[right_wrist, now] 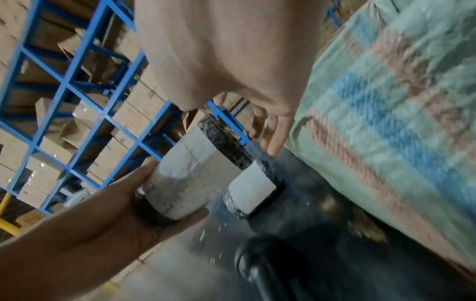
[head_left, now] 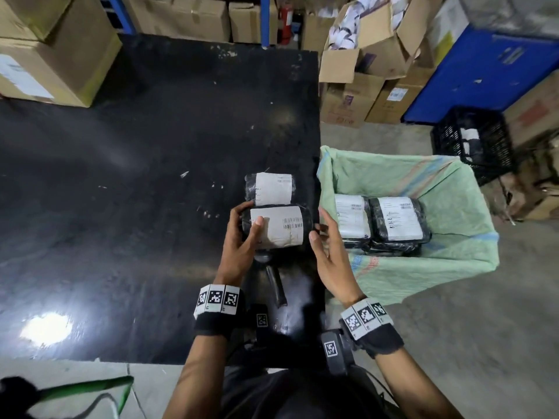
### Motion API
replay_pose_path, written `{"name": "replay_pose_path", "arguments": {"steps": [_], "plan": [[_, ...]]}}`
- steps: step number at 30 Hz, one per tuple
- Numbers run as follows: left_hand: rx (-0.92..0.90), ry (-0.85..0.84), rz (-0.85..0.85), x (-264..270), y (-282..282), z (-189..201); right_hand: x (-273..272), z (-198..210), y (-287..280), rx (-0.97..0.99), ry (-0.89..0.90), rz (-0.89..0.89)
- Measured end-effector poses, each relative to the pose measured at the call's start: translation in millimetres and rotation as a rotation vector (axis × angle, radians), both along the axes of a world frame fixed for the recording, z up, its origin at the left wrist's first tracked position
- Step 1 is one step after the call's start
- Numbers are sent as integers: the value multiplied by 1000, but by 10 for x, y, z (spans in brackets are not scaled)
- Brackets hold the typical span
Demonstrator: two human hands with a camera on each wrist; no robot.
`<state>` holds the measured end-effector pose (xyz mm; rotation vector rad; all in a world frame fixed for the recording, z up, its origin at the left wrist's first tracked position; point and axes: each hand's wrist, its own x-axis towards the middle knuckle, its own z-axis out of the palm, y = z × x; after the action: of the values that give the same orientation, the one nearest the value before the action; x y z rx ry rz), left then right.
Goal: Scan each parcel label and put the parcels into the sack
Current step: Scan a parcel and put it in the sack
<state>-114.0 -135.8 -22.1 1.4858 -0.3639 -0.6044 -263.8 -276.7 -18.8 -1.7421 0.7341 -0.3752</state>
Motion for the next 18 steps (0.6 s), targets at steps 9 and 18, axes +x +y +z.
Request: {"name": "replay_pose_path", "arguments": {"steps": [9, 18], "plan": [[-15, 14, -189, -167, -750, 281, -80, 321, -747, -130, -60, 13], [63, -157, -219, -306, -1509, 307, -239, 381, -1562, -83, -26, 20]]}}
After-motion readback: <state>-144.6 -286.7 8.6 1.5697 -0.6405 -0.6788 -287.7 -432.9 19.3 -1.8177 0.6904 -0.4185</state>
